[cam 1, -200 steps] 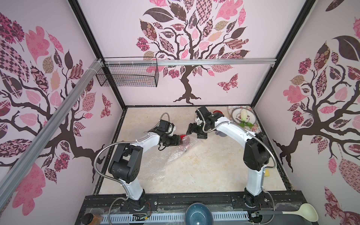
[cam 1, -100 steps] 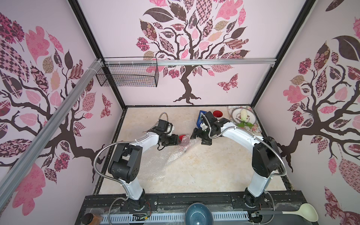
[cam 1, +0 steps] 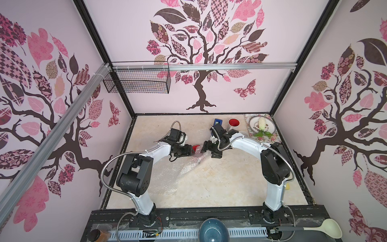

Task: Wrap mugs in bubble wrap
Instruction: Wrap the mug in bubble wrap.

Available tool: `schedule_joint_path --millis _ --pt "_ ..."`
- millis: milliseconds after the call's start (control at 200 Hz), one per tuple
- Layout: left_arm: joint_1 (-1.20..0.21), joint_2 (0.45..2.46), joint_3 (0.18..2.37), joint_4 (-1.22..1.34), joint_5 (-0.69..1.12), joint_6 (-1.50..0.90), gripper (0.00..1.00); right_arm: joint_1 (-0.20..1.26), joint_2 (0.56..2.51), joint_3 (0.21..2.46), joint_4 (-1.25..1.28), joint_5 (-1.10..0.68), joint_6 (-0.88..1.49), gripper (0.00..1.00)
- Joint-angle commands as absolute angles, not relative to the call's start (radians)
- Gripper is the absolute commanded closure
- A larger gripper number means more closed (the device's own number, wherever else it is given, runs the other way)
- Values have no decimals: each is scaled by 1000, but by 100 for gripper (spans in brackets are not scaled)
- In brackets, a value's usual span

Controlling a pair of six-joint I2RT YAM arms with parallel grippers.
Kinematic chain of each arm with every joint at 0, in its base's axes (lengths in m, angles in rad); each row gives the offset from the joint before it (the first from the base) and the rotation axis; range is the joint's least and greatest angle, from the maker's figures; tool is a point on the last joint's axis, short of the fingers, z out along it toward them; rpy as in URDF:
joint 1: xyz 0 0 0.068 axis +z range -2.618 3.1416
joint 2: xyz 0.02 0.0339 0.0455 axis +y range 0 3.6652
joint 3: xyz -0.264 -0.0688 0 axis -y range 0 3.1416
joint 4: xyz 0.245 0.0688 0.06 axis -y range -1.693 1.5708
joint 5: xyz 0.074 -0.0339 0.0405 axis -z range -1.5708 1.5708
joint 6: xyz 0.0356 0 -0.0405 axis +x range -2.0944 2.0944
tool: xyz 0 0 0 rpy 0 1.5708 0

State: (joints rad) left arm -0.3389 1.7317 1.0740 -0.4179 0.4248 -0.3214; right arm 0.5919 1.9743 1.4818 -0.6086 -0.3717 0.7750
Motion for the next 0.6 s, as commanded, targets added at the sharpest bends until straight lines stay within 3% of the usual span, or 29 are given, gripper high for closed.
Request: schedule_joint_path --millis 0,500,590 --pt "-326 1719 1134 -428 443 -324 32 600 2074 1561 -676 -290 756 22" --pt "-148 1473 1145 -583 328 -460 31 606 2078 1591 -826 -73 679 79" --pt "-95 1474 1126 -598 327 -448 31 607 2047 1575 -866 -28 667 84"
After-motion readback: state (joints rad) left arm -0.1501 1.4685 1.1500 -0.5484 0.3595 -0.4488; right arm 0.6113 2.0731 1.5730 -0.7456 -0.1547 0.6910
